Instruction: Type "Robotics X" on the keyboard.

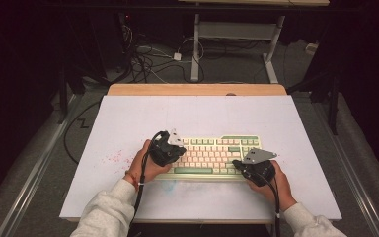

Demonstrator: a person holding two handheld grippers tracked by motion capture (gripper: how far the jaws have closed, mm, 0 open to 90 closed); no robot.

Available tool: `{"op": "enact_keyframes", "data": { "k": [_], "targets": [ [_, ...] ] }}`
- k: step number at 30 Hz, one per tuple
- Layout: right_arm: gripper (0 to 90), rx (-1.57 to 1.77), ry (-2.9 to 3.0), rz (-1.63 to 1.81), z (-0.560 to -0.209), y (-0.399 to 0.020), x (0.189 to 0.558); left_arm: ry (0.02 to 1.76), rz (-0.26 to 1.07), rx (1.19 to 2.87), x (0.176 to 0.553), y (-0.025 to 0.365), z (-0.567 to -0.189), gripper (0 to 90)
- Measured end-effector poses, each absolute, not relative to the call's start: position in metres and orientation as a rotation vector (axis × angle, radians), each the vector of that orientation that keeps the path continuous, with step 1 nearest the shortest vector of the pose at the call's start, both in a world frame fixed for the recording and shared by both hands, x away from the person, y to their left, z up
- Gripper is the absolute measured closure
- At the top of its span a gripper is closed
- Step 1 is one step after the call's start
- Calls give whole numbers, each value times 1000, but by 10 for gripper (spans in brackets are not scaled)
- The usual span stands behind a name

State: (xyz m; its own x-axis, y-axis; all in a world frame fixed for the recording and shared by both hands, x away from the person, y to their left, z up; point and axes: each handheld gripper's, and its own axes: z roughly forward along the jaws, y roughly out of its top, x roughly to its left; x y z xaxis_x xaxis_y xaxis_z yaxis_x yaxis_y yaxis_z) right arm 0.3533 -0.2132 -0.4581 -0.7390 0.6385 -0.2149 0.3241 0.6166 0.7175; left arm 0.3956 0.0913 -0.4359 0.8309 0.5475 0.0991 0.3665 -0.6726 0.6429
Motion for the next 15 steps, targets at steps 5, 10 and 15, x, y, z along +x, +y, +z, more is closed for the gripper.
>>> {"op": "enact_keyframes", "data": {
  "k": [5, 10, 15],
  "targets": [
    [900, 763, 2387, 932, -458, -213, 353, 658, 370, 2390, 398, 87, -438, 869],
    [900, 764, 2385, 928, -458, -213, 352, 648, 376, 2404, 399, 84, -439, 869],
    [900, 763, 2385, 928, -458, -213, 352, 650, 376, 2409, 400, 83, -439, 869]
  ]
}}
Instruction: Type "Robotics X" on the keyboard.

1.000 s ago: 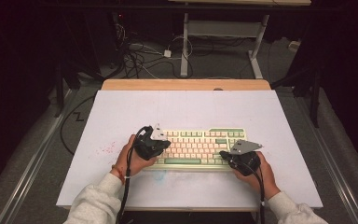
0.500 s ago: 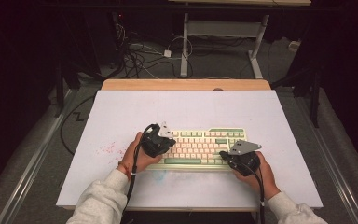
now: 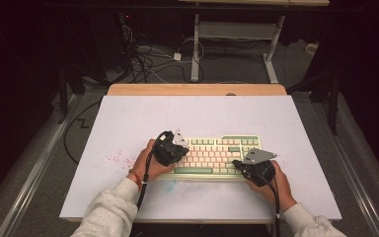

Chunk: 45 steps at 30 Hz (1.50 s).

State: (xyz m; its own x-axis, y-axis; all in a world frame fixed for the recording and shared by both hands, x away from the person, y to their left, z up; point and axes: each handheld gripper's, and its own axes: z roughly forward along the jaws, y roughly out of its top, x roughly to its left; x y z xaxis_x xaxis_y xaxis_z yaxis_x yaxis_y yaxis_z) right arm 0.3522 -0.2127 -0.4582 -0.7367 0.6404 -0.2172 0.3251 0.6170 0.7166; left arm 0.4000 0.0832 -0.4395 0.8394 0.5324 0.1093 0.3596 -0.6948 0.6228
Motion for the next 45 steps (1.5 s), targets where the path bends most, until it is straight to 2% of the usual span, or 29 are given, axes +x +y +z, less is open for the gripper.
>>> {"op": "enact_keyframes", "data": {
  "k": [31, 37, 40, 45],
  "targets": [
    [900, 746, 2380, 919, -458, -212, 352, 664, 386, 2438, 405, 83, -448, 871],
    [900, 734, 2362, 960, -449, -212, 346, 647, 447, 2399, 398, 86, -439, 861],
    [900, 742, 2340, 989, -443, -215, 344, 632, 478, 2356, 394, 90, -432, 849],
    [900, 749, 2323, 1018, -435, -221, 341, 601, 518, 2286, 385, 98, -424, 764]
  ]
}}
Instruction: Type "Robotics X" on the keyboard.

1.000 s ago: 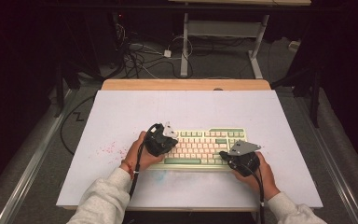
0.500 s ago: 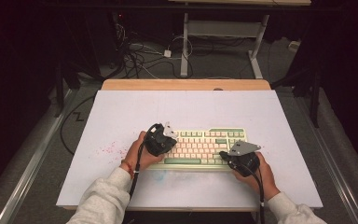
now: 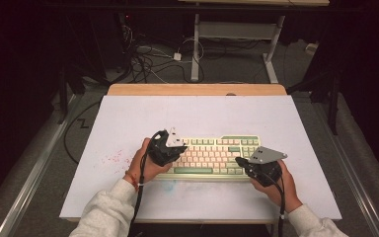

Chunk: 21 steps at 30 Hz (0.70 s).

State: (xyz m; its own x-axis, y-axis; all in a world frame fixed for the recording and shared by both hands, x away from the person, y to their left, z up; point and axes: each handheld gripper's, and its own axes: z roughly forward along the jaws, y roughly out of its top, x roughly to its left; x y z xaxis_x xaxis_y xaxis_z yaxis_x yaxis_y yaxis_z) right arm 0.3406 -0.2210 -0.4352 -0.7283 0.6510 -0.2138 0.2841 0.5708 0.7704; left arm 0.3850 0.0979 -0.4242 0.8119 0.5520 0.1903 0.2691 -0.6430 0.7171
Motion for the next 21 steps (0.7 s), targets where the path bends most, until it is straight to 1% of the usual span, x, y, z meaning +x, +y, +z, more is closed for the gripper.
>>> {"op": "enact_keyframes", "data": {
  "k": [2, 5, 8, 9, 10, 11, 12, 13, 15, 16, 17, 18, 19, 20, 21],
  "targets": [
    [900, 751, 2320, 1021, -434, -224, 339, 587, 538, 2265, 381, 101, -421, 709],
    [900, 754, 2317, 1025, -433, -226, 338, 576, 570, 2239, 377, 106, -419, 689],
    [900, 764, 2310, 1028, -431, -229, 338, 575, 597, 2225, 374, 109, -419, 606],
    [900, 764, 2310, 1028, -431, -229, 338, 573, 592, 2228, 374, 110, -419, 606],
    [900, 766, 2310, 1029, -431, -230, 338, 578, 612, 2218, 372, 110, -421, 581],
    [900, 771, 2305, 1033, -430, -231, 338, 580, 623, 2213, 371, 111, -422, 528],
    [900, 771, 2305, 1033, -430, -231, 338, 575, 617, 2220, 370, 111, -422, 528],
    [900, 766, 2303, 1033, -430, -231, 338, 572, 628, 2219, 368, 111, -423, 481],
    [900, 764, 2304, 1033, -429, -231, 338, 571, 637, 2206, 366, 113, -424, 472],
    [900, 765, 2305, 1036, -429, -231, 337, 572, 630, 2200, 365, 114, -425, 407],
    [900, 765, 2305, 1036, -429, -231, 337, 573, 645, 2199, 364, 114, -425, 407],
    [900, 763, 2305, 1036, -429, -231, 337, 581, 651, 2193, 363, 115, -426, 362],
    [900, 763, 2305, 1036, -429, -231, 337, 580, 643, 2192, 363, 116, -426, 336],
    [900, 763, 2305, 1038, -429, -231, 337, 581, 646, 2184, 361, 118, -427, 336],
    [900, 761, 2302, 1040, -428, -231, 337, 587, 647, 2183, 361, 119, -428, 304]
  ]
}}
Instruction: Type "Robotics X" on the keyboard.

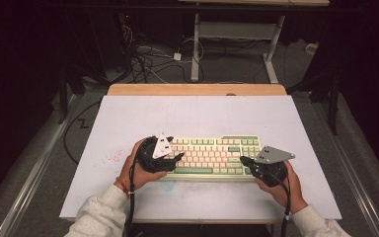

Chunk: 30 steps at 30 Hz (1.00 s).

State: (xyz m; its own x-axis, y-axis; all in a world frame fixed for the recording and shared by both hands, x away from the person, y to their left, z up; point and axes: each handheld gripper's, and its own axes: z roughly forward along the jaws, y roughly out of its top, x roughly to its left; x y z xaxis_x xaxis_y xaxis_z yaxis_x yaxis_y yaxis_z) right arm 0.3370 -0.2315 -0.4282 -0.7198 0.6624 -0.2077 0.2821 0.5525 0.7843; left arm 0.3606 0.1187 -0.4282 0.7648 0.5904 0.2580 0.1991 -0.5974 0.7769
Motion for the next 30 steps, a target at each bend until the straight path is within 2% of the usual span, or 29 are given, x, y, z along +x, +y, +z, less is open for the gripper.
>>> {"op": "enact_keyframes", "data": {
  "k": [2, 5, 13, 30],
  "targets": [
    [900, 760, 2302, 1042, -427, -232, 336, 596, 654, 2179, 359, 121, -430, 235],
    [900, 759, 2302, 1041, -427, -232, 336, 603, 649, 2168, 356, 125, -432, 204],
    [900, 760, 2300, 1042, -426, -232, 336, 607, 688, 2158, 342, 140, -439, 189],
    [900, 749, 2321, 1032, -428, -218, 346, 686, 680, 2164, 321, 172, -455, 189]
  ]
}}
